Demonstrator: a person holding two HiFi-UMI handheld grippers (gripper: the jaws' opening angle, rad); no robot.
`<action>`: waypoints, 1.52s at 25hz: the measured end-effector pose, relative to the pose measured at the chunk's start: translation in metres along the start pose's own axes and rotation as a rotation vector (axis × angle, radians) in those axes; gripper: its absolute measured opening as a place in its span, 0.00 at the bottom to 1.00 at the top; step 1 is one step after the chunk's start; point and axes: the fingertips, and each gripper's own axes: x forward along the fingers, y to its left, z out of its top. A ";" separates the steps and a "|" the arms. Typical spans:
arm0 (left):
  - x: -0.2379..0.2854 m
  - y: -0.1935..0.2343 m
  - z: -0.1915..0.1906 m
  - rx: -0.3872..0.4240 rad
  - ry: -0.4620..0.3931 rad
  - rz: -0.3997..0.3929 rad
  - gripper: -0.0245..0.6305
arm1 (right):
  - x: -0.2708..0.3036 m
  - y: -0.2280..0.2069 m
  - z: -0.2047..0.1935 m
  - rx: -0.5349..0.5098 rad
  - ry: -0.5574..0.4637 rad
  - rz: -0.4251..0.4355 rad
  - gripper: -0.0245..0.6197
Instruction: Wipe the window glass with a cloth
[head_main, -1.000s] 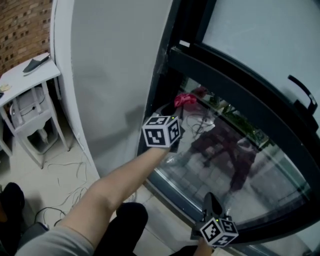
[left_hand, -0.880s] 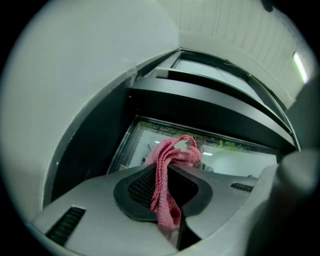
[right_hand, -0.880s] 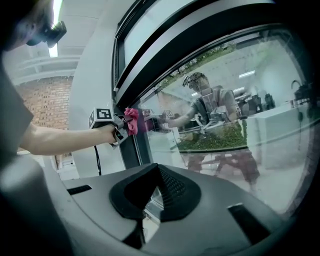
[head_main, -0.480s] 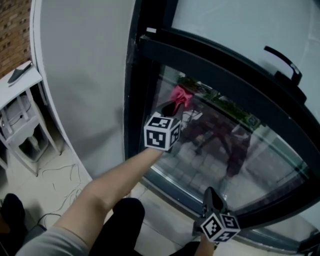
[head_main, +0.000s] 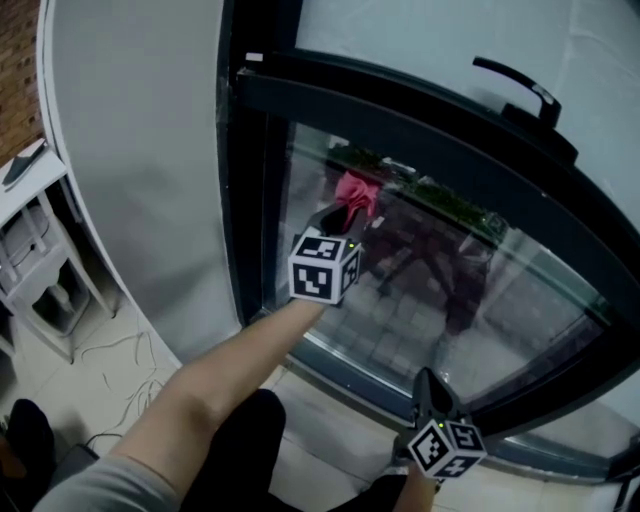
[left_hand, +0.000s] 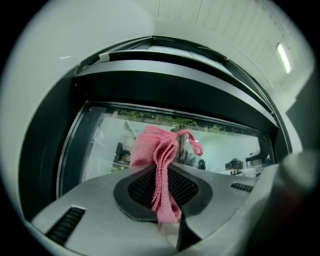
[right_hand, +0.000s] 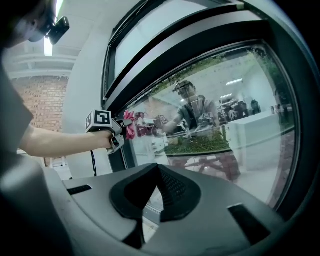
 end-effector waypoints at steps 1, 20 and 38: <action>0.000 -0.006 -0.002 0.000 0.004 -0.003 0.11 | -0.003 -0.003 0.001 0.001 -0.003 -0.004 0.04; 0.004 -0.135 -0.040 0.038 0.071 -0.087 0.11 | -0.074 -0.070 0.000 0.014 -0.037 -0.129 0.04; 0.008 -0.291 -0.081 0.001 0.135 -0.268 0.10 | -0.147 -0.136 -0.009 0.054 -0.063 -0.265 0.04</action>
